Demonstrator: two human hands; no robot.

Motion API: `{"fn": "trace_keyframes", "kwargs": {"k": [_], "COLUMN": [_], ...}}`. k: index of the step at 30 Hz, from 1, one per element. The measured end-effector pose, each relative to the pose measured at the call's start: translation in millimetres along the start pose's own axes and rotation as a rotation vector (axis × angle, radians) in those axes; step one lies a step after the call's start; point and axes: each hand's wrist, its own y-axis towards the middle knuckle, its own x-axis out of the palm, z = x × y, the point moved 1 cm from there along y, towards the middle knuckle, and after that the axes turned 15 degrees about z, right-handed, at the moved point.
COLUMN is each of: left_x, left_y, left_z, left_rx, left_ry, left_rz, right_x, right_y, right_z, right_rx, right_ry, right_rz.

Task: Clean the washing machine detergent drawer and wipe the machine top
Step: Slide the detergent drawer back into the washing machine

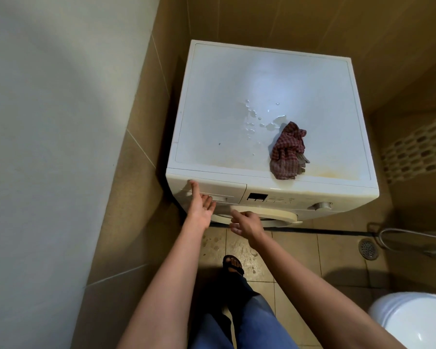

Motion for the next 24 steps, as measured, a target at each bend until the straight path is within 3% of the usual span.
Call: {"fn": "trace_keyframes", "kwargs": {"k": [4, 24], "left_x": [13.5, 28.9], "left_y": [-2.1, 13.9], "left_z": [-0.5, -8.5], "left_rx": [0.033, 0.132], "left_ry": [-0.066, -0.054], "left_rz": [0.051, 0.151], "right_x": [-1.7, -23.8], "right_y": [-1.0, 6.6], "right_z": [7.8, -7.9], "right_rx": [0.042, 0.006], "right_ry": [0.035, 0.085], "right_rz": [-0.069, 0.068]}}
